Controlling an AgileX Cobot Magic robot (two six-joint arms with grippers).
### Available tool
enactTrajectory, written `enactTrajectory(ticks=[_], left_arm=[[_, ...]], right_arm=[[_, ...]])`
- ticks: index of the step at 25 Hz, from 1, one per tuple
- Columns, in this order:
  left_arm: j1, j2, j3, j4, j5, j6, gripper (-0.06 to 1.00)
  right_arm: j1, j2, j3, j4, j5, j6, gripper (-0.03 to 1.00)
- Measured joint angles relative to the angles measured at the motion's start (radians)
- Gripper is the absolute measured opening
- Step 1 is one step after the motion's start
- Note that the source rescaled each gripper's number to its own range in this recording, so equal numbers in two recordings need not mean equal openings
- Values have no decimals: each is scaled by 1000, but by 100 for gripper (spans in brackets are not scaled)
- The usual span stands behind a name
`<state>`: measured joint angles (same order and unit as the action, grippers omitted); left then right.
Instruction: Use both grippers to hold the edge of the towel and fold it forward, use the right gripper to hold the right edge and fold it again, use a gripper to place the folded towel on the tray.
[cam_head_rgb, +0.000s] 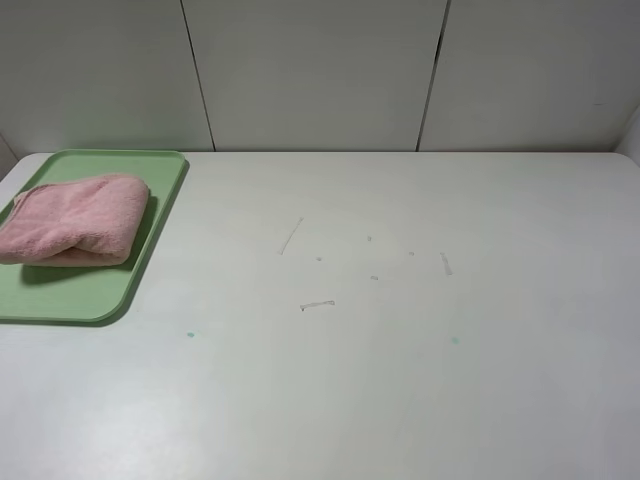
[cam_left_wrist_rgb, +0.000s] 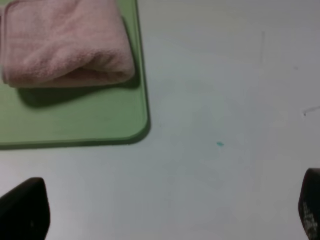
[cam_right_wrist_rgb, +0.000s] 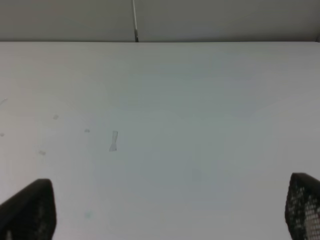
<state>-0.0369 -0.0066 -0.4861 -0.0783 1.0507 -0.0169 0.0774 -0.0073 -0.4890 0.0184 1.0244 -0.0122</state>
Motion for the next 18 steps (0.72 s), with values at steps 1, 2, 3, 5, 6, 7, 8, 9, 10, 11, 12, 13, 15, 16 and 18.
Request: enactTrajectory(ticks=[1,2,3,5,6,7,8,9,10,11,12,13,15,16,18], left_arm=[[0,0,0,1,0,-3,100],[0,0,0,1,0,-2,100],[0,0,0,1,0,-2,100],[0,0,0,1,0,-3,100],[0,0,0,1,0,-4,100],[0,0,0,1,0,-4,100],[0,0,0,1,0,-4,100],[0,0,0,1,0,-4,100],[0,0,0,1,0,-4,100],[0,0,0,1,0,-4,100],[0,0,0,1,0,-4,100],[0,0,0,1,0,-4,100],[0,0,0,1,0,-4,100],[0,0,0,1,0,-4,100],[0,0,0,1,0,-4,100]], right_arm=[[0,0,0,0,0,0,100],[0,0,0,0,0,0,100],[0,0,0,0,0,0,100],[0,0,0,0,0,0,100],[0,0,0,0,0,0,100],[0,0,0,0,0,0,100],[0,0,0,1,0,0,100],[0,0,0,1,0,0,100],[0,0,0,1,0,0,100],[0,0,0,1,0,0,100],[0,0,0,1,0,0,100],[0,0,0,1,0,0,100],[0,0,0,1,0,0,100],[0,0,0,1,0,0,100],[0,0,0,1,0,0,100]])
